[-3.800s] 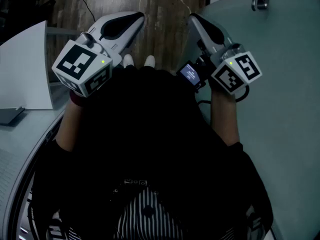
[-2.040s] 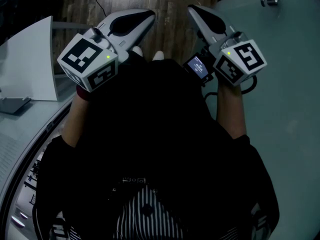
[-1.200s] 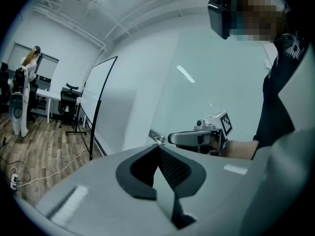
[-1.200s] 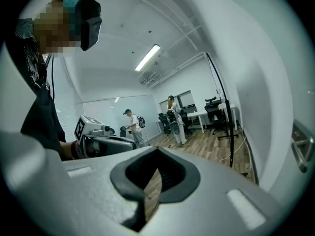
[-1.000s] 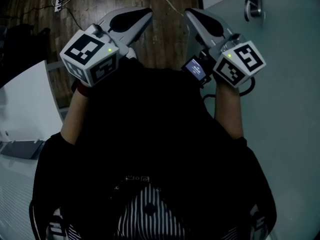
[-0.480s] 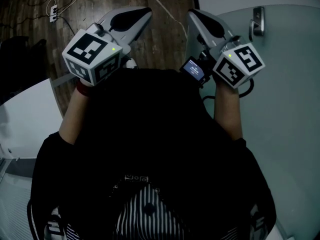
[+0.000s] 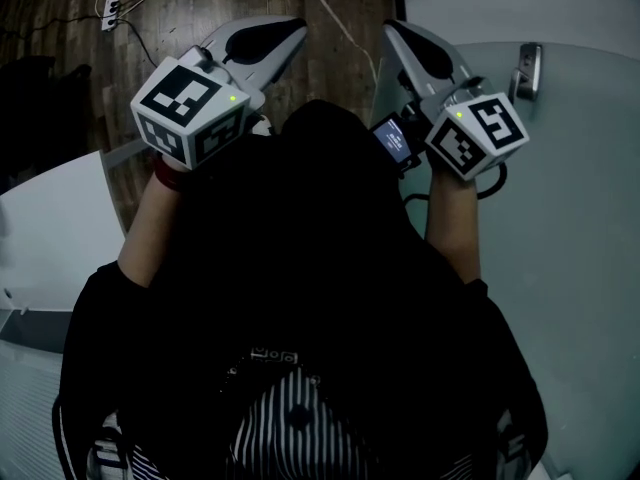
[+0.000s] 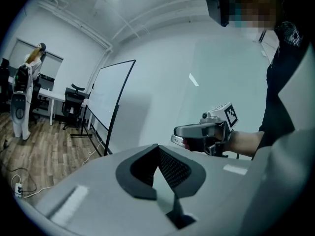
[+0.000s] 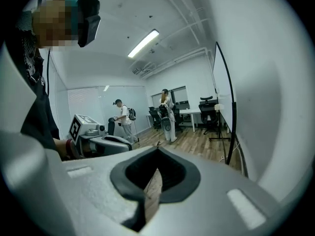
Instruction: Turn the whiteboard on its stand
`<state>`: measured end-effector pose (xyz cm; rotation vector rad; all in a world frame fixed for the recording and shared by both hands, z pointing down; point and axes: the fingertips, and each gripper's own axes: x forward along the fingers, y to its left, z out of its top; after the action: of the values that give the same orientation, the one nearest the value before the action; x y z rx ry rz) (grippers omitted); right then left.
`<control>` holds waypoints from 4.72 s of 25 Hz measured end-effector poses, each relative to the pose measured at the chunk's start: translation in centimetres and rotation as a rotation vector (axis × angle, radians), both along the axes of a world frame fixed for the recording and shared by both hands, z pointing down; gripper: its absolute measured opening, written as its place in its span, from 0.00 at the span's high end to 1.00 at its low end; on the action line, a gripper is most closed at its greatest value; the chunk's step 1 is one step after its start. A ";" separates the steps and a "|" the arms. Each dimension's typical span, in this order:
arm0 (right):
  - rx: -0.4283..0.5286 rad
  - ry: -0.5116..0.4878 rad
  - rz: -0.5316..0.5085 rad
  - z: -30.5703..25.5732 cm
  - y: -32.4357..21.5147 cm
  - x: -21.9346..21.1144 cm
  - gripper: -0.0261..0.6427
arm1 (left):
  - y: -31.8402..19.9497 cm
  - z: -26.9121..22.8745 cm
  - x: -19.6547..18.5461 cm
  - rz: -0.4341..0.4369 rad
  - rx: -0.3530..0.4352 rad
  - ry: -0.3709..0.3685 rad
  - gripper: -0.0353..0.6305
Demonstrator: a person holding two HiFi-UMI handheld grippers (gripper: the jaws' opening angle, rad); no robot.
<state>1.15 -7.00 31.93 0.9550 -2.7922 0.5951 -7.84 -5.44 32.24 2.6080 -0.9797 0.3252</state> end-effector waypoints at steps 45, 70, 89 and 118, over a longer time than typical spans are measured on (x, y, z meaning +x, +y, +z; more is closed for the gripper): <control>-0.031 0.010 0.019 1.1 -1.6 0.0 0.96 | 0.6 0.4 1.2 0.086 0.010 0.075 0.94; -0.008 -0.064 0.149 -2.2 -0.9 3.4 0.96 | 0.4 -2.5 1.9 0.155 0.028 0.090 0.94; 0.019 0.029 0.245 -1.3 -13.1 5.6 0.96 | -14.2 -1.7 4.6 0.205 0.102 0.085 0.94; 0.169 0.110 0.603 -7.5 -27.0 6.3 0.96 | -30.2 -0.3 4.9 0.508 0.140 0.082 0.94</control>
<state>7.49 -34.02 24.47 1.8260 -2.4646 0.3478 -2.99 -35.65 31.91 2.9454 -0.3079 0.2725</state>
